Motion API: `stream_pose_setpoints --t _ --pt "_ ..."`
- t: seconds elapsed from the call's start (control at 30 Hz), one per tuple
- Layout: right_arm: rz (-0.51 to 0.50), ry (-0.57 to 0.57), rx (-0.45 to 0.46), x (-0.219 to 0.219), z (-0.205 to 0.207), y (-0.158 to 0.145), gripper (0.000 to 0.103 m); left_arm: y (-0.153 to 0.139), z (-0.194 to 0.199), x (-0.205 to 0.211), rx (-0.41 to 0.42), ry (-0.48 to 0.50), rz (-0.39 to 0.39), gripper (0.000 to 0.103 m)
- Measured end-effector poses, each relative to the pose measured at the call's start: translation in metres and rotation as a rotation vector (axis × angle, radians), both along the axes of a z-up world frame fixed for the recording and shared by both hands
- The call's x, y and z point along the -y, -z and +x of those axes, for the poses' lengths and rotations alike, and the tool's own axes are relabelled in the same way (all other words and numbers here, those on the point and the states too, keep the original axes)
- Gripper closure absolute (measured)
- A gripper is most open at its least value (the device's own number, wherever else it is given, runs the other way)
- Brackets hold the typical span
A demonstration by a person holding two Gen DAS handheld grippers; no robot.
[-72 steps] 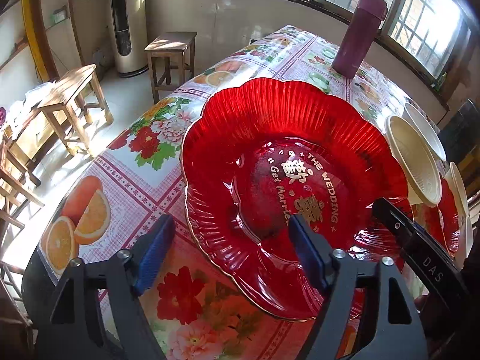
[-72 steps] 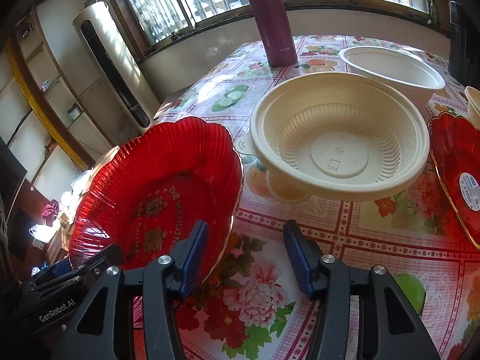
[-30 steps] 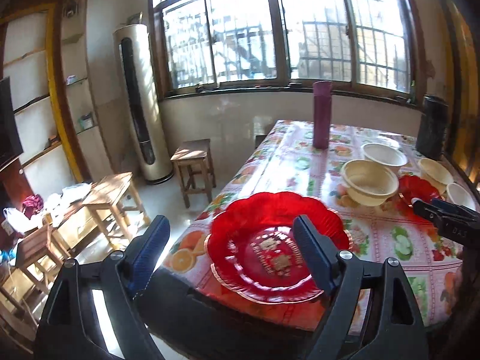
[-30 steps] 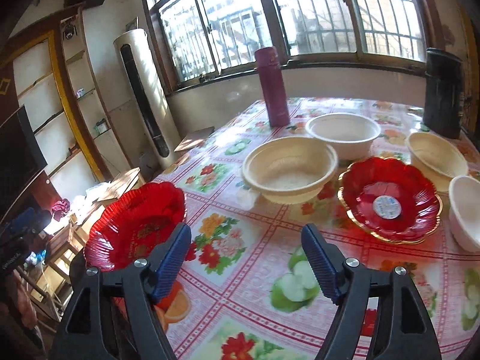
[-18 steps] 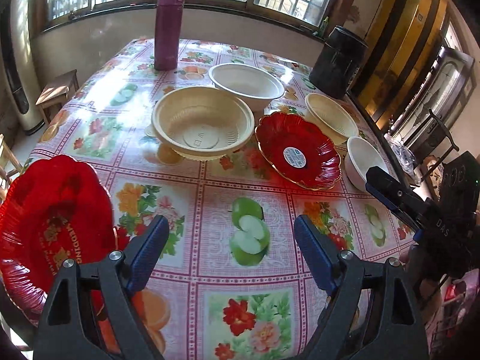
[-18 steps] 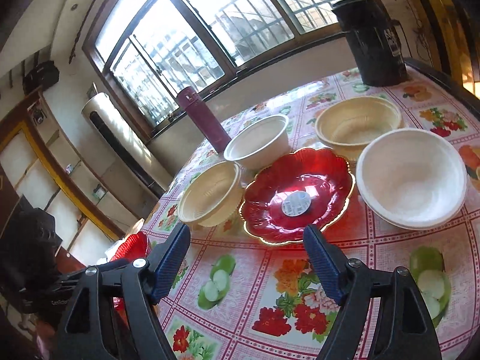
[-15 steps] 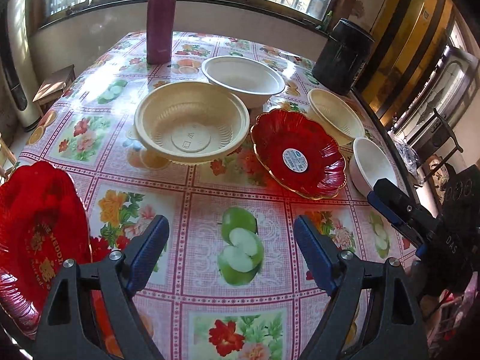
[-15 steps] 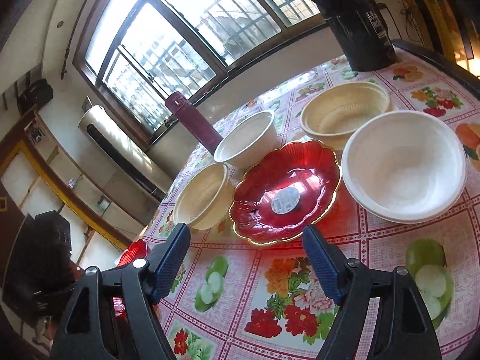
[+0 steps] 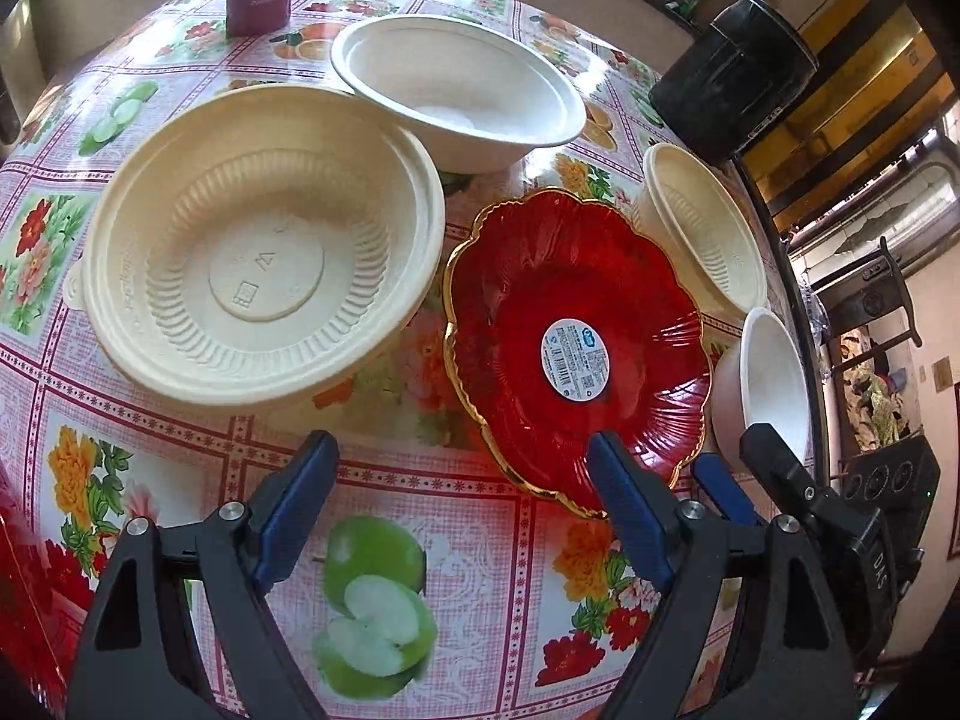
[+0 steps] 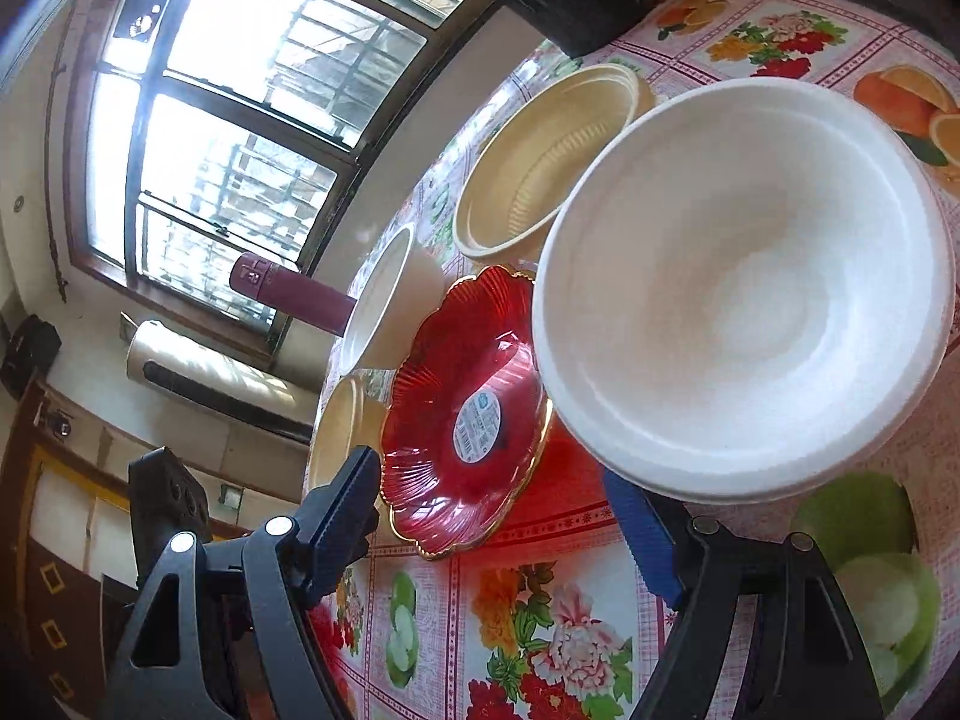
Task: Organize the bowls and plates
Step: 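Move both grippers to the small gold-rimmed red plate, then close the left gripper on the small plate rim while the right gripper grips it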
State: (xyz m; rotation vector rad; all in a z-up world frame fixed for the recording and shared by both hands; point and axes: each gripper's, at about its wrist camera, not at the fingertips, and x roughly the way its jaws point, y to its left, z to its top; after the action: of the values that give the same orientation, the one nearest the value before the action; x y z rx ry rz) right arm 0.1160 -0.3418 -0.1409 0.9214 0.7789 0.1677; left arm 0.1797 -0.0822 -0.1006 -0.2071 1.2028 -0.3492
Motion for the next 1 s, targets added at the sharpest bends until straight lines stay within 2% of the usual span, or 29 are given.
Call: stream_pose_setpoints --t 0.13,0.2,0.27,0.37,0.43,0.47,0.6,0.77,1.0 --pt "-0.005 0.01 -0.008 -0.001 0.006 0.003 0.026 0.004 0.009 0.009 -0.02 0.004 -0.001 0.033" --pt "-0.007 0.008 -0.016 -0.002 0.009 0.005 0.031 0.007 0.012 0.009 -0.035 0.002 -0.007 0.044" --pt "0.0 0.006 -0.024 -0.002 0.009 0.008 0.04 0.012 0.014 0.01 -0.056 0.003 -0.024 0.05" --pt "0.009 0.021 -0.03 -0.001 0.006 0.009 0.048 0.014 0.016 0.013 -0.065 0.004 -0.038 0.064" --pt "0.02 0.024 -0.025 0.0 0.007 0.011 0.052 0.013 0.016 0.014 -0.05 0.002 -0.029 0.071" --pt "0.017 0.026 -0.03 -0.001 0.008 0.011 0.056 0.013 0.015 0.015 -0.043 0.003 -0.023 0.079" --pt "0.018 0.017 -0.048 -0.003 0.009 0.017 0.072 0.014 0.016 0.019 -0.025 0.011 0.01 0.09" --pt "0.006 0.019 -0.056 -0.004 0.009 0.018 0.082 0.014 0.011 0.015 -0.02 0.012 -0.001 0.091" --pt "-0.047 0.0 -0.064 -0.014 0.005 0.015 0.085 0.012 0.001 0.017 -0.011 0.025 0.006 0.091"
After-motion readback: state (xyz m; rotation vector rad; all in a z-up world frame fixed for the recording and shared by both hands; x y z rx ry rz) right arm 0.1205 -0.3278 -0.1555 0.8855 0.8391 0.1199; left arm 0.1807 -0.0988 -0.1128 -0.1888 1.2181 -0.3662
